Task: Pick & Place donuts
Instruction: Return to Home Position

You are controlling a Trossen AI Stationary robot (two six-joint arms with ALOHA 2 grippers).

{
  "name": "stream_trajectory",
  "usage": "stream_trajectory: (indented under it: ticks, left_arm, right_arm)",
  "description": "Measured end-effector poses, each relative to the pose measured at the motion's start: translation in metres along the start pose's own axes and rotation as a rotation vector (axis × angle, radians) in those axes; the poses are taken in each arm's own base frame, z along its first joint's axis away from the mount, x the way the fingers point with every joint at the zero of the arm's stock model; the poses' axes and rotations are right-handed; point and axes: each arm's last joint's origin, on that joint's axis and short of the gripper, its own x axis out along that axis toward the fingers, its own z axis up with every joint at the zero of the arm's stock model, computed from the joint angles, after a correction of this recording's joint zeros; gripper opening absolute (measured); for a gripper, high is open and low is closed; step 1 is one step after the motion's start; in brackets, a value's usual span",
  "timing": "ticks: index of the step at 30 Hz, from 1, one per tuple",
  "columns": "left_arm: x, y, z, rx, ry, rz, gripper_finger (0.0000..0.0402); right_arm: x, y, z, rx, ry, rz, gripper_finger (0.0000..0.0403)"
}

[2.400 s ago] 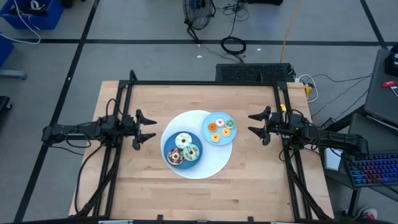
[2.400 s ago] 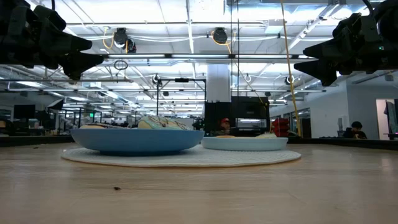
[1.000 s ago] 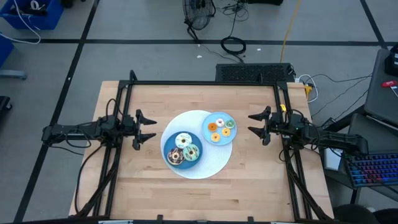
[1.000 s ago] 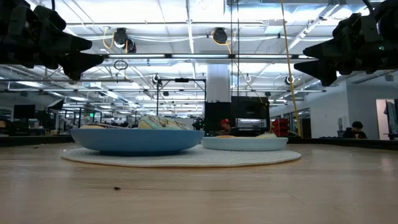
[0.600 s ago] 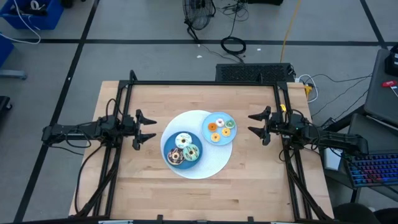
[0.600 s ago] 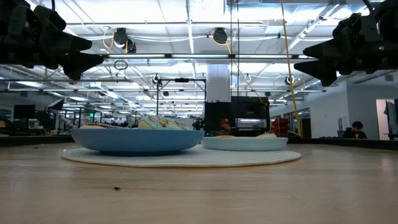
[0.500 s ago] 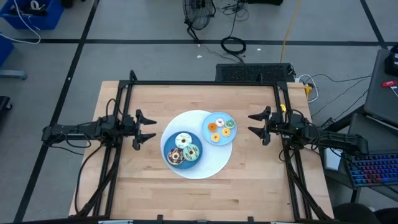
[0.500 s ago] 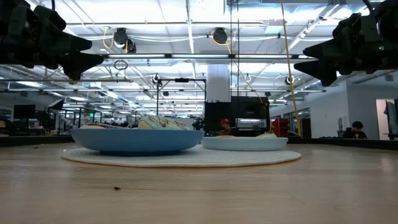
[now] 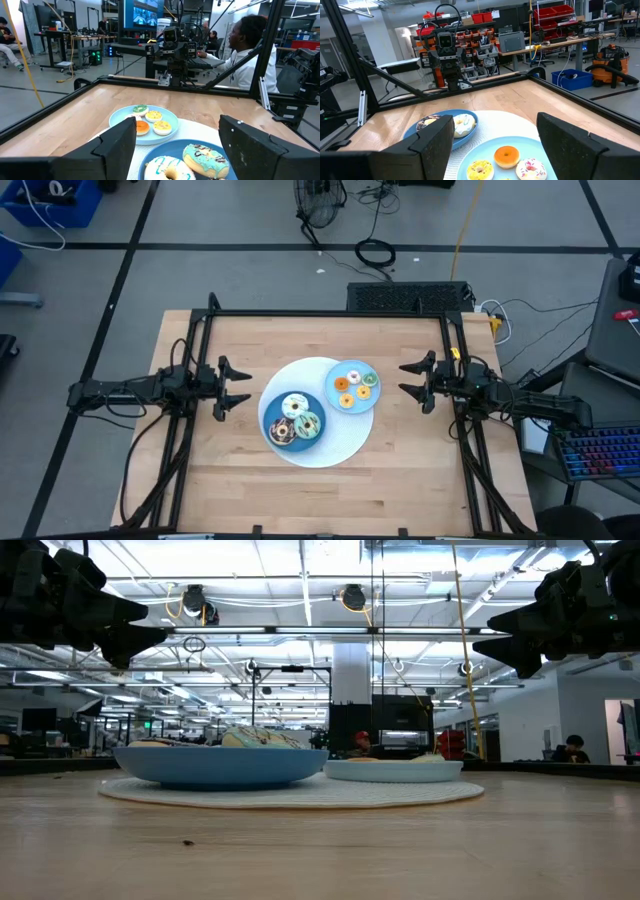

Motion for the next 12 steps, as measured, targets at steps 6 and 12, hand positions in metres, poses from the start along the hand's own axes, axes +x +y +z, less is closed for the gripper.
stream_trajectory:
  ticks: [6,12]
  left_arm:
    - [0.0000,0.0000,0.0000,0.000,0.000,0.000,0.0287]
    - [0.0000,0.0000,0.0000,0.000,0.000,0.000,0.0280]
  right_arm:
    - [0.0000,0.0000,0.0000,0.000,0.000,0.000,0.0270]
    - [0.0000,0.0000,0.0000,0.000,0.000,0.000,0.0270]
